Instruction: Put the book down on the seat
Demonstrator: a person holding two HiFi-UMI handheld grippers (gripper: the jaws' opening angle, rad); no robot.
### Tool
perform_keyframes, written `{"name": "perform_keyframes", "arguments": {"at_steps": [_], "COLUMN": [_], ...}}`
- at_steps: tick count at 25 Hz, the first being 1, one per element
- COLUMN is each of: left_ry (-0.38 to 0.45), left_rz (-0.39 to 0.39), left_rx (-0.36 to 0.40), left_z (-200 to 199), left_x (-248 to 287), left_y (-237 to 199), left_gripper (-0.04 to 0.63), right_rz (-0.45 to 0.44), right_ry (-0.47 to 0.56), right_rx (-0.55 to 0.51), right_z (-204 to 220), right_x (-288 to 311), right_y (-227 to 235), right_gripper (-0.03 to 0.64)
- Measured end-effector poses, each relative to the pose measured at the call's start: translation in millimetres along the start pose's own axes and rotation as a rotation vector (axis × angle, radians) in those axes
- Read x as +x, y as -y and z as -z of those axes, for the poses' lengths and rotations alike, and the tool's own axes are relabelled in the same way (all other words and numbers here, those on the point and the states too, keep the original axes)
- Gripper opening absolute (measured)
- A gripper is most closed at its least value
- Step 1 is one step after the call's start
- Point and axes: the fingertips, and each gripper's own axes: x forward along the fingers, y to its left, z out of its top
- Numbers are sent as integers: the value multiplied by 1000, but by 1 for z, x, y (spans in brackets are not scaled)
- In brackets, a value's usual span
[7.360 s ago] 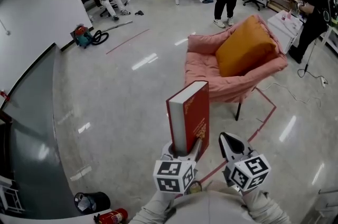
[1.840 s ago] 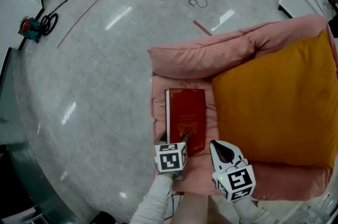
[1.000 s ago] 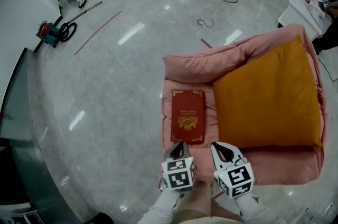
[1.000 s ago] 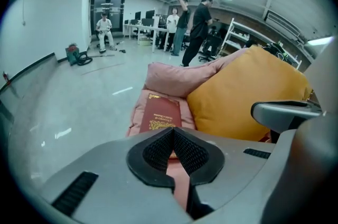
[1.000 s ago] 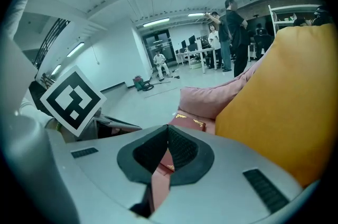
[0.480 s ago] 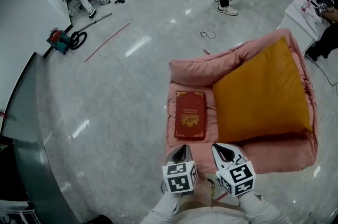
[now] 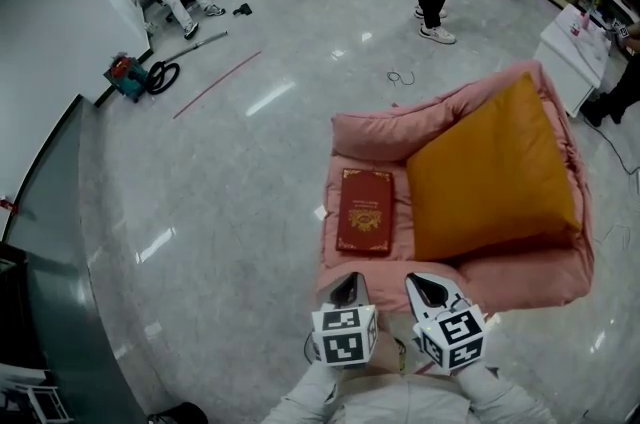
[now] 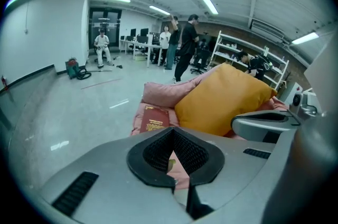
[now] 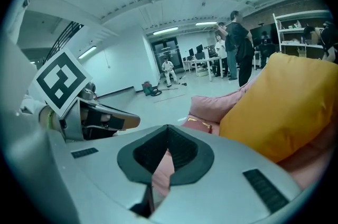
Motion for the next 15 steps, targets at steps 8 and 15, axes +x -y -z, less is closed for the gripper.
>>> {"name": "perform_keyframes", "arguments": {"at_steps": [8,15], "left_ry": [35,60], "left_rz": [17,19], "left_rx": [2,-13], "left_z": [3,-1], "left_x": [-23,-32], "left_y": [9,10], "left_gripper": [6,6], "right_rz": [-4,-26], "right_ry": [35,40], "right_rx": [-32,-53], "right_z": [-12,-18], "right_x": [-16,-20], "right_y": [-12,-24], "right_gripper": [5,5]}}
